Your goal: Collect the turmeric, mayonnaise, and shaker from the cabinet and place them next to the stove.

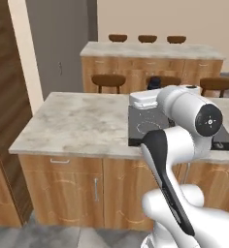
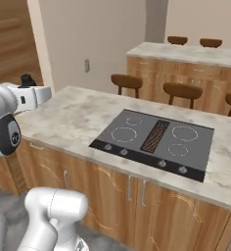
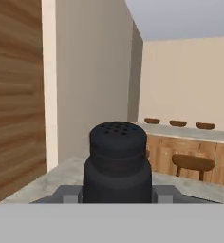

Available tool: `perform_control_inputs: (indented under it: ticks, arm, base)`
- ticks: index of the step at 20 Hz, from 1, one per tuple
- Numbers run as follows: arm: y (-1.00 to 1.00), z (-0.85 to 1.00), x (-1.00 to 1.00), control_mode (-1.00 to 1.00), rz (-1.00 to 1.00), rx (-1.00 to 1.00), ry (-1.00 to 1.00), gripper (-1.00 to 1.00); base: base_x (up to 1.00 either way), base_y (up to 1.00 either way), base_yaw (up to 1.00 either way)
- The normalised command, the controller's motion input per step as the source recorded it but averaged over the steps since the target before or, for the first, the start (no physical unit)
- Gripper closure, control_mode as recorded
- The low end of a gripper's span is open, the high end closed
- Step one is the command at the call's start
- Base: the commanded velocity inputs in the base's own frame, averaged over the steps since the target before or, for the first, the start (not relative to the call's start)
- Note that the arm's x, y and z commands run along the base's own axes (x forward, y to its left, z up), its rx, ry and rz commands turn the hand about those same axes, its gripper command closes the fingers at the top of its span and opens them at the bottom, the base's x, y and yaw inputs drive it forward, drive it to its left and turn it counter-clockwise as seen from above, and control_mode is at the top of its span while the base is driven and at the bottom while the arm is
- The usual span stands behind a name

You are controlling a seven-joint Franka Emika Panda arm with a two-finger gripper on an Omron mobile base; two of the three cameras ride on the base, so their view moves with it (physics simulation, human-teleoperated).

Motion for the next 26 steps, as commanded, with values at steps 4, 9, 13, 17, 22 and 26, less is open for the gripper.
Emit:
perform_control_inputs:
  ticks: [4,9,13,17,22,26]
  arm:
    - [0.0,0.0,0.0,1.0,0.0,0.0,0.0,1.0]
    - [0.0,0.0,0.0,1.0,0.0,0.0,0.0,1.0]
    - [0.0,-0.02,0.15,-1.0,-0.06,0.0,0.03,1.0]
    - [-0.15,-0.29,0.58,-1.0,0.11,0.0,0.03,1.0]
    - [-0.27,-0.37,0.77,-1.0,0.36,0.08,0.02,1.0]
    - [0.0,-0.44,0.72,-1.0,0.43,0.0,0.11,1.0]
  base:
    - [0.79,0.43,-0.38]
    - [0.7,0.27,-0.38]
    - [0.44,0.14,-0.28]
    - [0.0,0.0,0.0]
    - [0.0,0.0,0.0]
    - [0.0,0.0,0.0]
